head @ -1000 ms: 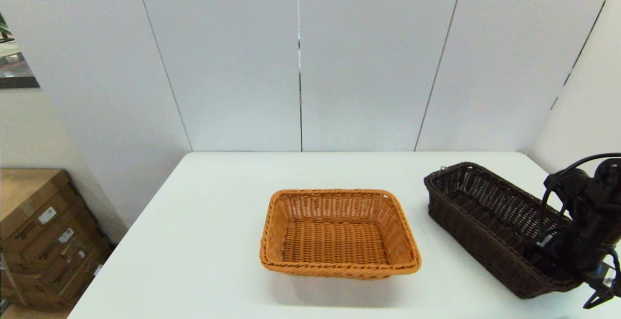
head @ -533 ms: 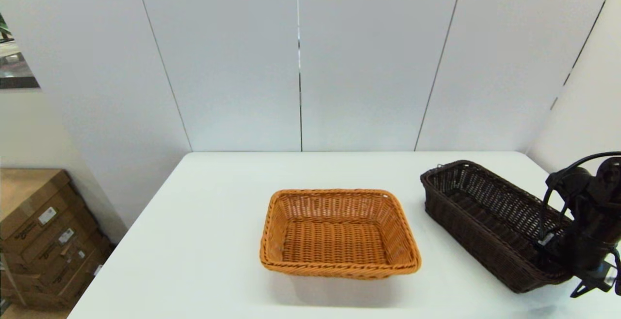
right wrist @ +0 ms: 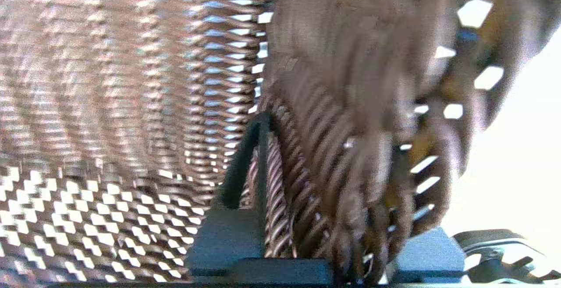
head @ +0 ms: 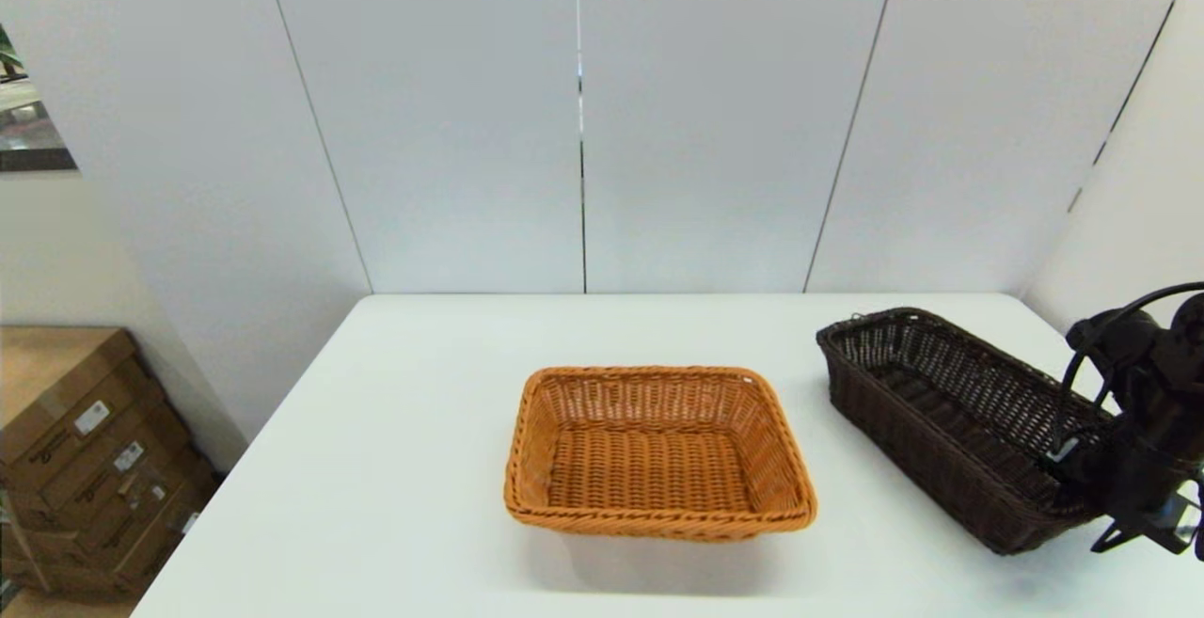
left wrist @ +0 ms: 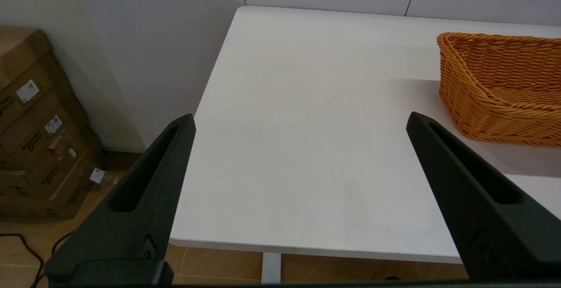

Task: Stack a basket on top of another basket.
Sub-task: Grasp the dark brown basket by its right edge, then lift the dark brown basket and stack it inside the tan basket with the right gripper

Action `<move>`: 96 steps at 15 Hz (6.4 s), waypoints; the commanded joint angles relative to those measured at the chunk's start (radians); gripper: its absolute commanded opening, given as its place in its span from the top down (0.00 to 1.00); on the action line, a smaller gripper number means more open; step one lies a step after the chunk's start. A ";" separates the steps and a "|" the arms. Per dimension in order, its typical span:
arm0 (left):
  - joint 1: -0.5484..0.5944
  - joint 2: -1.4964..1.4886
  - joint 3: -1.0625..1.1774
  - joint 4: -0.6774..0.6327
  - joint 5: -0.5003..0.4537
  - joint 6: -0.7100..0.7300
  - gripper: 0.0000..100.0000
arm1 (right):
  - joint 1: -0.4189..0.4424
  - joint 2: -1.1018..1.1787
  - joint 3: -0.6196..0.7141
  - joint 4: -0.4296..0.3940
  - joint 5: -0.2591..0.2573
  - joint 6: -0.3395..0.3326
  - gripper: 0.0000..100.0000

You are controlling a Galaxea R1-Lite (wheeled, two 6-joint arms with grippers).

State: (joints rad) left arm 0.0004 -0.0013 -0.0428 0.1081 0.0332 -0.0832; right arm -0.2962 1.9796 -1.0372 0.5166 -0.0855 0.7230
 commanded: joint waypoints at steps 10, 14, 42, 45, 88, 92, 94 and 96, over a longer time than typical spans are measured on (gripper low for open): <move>0.001 0.000 0.000 0.001 0.001 -0.001 0.00 | -0.021 -0.192 0.006 -0.003 0.148 0.004 1.00; 0.000 0.000 0.000 0.001 0.001 -0.001 0.00 | -0.021 -0.288 -0.001 -0.009 0.194 -0.042 1.00; 0.000 0.000 0.000 0.001 0.001 -0.001 0.00 | 0.697 -0.174 -0.337 0.010 0.323 -0.274 1.00; 0.000 0.000 0.000 0.001 0.001 -0.001 0.00 | 0.713 -0.133 -0.349 0.034 0.322 -0.320 1.00; 0.000 0.000 0.000 0.001 0.001 0.000 0.00 | 0.597 0.117 -0.414 0.059 0.392 -0.493 1.00; 0.001 0.000 0.000 0.001 0.001 -0.001 0.00 | 0.594 0.122 -0.414 0.059 0.391 -0.494 1.00; 0.000 0.000 0.000 0.001 0.001 -0.001 0.00 | 0.594 0.130 -0.414 0.059 0.391 -0.494 1.00; 0.001 0.000 0.000 0.001 0.001 -0.001 0.00 | 0.594 0.130 -0.414 0.059 0.391 -0.494 1.00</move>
State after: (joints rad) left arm 0.0004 -0.0013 -0.0432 0.1081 0.0332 -0.0840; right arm 0.2972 2.1047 -1.4513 0.5711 0.3038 0.2270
